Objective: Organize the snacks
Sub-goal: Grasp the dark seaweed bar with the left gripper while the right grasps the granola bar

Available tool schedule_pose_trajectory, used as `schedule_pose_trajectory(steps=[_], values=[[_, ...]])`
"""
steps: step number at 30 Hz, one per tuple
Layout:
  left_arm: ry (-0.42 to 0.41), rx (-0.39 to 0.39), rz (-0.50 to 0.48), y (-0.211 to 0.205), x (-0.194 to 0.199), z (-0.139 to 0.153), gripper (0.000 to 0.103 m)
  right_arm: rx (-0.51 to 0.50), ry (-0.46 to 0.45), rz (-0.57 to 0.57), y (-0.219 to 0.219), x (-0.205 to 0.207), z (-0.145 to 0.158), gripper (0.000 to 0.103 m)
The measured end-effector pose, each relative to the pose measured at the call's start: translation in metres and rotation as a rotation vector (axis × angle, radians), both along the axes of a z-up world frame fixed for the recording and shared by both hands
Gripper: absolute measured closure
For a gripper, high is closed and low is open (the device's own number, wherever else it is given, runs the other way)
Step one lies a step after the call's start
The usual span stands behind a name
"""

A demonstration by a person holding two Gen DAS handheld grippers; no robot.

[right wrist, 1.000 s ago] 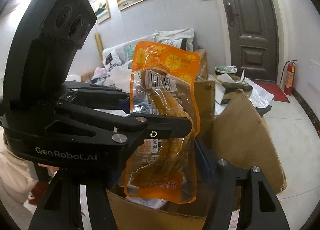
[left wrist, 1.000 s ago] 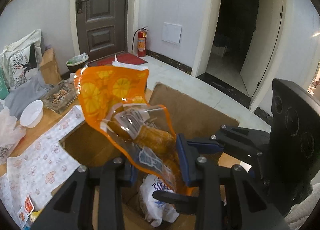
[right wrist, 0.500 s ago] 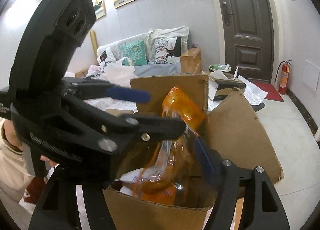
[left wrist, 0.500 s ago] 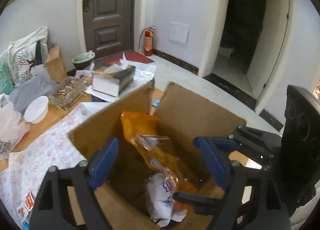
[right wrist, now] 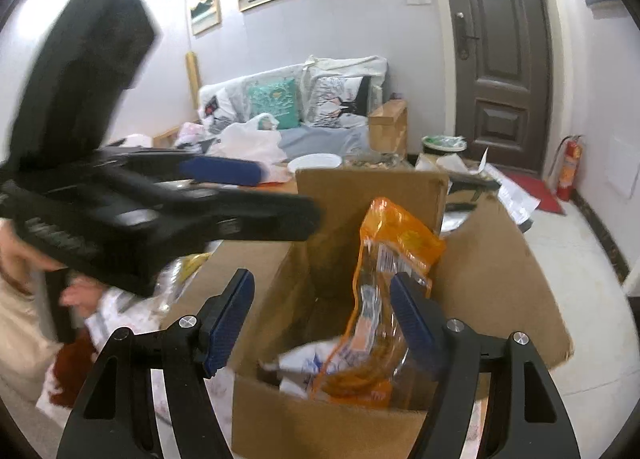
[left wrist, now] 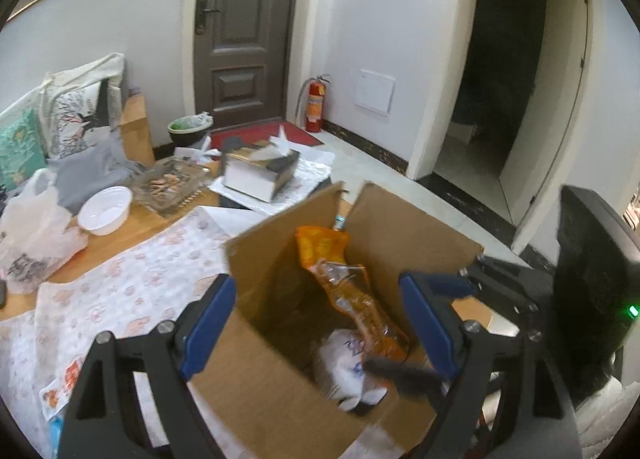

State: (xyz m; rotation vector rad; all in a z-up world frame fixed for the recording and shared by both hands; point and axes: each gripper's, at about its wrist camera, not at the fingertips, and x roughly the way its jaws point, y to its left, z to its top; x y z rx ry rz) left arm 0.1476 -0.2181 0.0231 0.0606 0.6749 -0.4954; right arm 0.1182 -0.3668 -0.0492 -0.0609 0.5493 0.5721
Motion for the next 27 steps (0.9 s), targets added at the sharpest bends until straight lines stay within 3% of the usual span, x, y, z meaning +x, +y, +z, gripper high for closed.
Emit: schedule_pose_trajectory(steps=[2,5,13,21,27], values=[[-0.013,-0.002,0.024,0.017,-0.012,0.005,0.02,0.014,0.026,-0.015,0.005,0.006,0.002,0.036],[-0.034,-0.004,0.072,0.054,-0.033,0.01,0.02,0.098,0.059,0.059,0.018,0.002,0.007,0.037],[-0.045,-0.017,0.22,0.161,-0.08,0.002,0.02,0.051,0.049,0.206,0.108,-0.031,0.015,0.036],[0.021,-0.051,0.34,0.256,-0.104,-0.049,0.02,-0.067,0.121,0.316,0.216,-0.043,-0.018,0.036],[0.097,-0.028,0.319,0.284,-0.102,-0.106,0.02,-0.16,0.173,0.282,0.264,-0.034,-0.063,0.037]])
